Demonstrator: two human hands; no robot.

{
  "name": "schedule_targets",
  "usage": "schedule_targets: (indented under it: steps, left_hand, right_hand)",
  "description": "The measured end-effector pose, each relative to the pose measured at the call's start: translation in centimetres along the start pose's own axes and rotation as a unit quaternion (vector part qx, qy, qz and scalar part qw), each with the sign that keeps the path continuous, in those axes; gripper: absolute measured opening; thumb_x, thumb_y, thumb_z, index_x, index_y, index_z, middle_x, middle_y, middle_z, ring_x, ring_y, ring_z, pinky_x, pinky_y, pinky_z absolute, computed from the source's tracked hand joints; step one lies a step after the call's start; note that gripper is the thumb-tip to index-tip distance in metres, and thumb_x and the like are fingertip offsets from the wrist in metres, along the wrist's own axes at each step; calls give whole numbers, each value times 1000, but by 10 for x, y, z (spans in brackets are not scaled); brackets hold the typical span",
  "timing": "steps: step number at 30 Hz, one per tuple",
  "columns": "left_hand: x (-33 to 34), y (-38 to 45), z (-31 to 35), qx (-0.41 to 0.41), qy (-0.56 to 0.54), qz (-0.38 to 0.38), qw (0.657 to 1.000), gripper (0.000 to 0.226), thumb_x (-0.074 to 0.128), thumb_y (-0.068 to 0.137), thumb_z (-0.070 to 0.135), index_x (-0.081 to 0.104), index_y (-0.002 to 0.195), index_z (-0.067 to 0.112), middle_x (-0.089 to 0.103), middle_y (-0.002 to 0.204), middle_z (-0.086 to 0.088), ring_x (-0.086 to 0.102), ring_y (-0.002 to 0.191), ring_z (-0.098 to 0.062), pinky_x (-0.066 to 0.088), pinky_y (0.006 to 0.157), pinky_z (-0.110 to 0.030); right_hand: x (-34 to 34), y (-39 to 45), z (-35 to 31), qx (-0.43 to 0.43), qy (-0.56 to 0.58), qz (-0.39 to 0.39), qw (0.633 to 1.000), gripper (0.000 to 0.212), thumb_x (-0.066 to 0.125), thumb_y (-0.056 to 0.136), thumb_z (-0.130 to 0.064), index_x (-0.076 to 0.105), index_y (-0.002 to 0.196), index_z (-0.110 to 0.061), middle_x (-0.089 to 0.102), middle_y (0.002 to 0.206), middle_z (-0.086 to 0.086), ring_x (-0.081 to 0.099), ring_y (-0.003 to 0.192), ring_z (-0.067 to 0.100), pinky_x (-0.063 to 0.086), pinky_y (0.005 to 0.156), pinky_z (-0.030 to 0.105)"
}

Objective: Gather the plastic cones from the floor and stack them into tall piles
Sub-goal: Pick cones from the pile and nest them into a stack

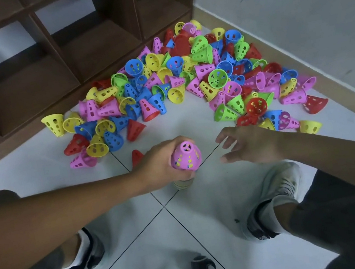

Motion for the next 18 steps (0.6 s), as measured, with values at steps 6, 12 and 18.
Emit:
schedule_targets:
  steps: [6, 12, 18]
  left_hand:
    - [-6, 17, -1, 12, -2, 44, 999, 67, 87, 60, 46, 58, 119, 36, 69, 112, 10, 65, 106, -15, 56, 89, -44]
    - [-20, 54, -3, 9, -15, 126, 992, 65, 87, 60, 46, 57, 116, 37, 69, 103, 9, 67, 99, -14, 58, 85, -39]
    - [-39, 92, -5, 1, -26, 164, 986, 60, 91, 69, 30, 57, 118, 31, 69, 101, 8, 66, 94, -12, 55, 79, -25]
  right_hand:
    - [4, 5, 8, 3, -1, 1, 1000, 44, 73, 88, -43, 55, 128, -33, 60, 120, -10, 65, 103, 11, 55, 87, 31]
    - [2, 11, 7, -3, 15, 23, 1000, 42, 73, 89, -42, 57, 126, -30, 61, 118, -8, 65, 101, 12, 47, 68, 22]
    - [-1, 22, 7, 2, 9, 41, 999, 39, 74, 89, -39, 58, 124, -30, 62, 117, -8, 64, 98, 11, 45, 70, 22]
Point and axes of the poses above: each hand's wrist, its own y-axis towards the middle knuckle, its own x-axis out of the palm, z = x × y, the point moved 6 cm from there along y, towards the middle knuckle
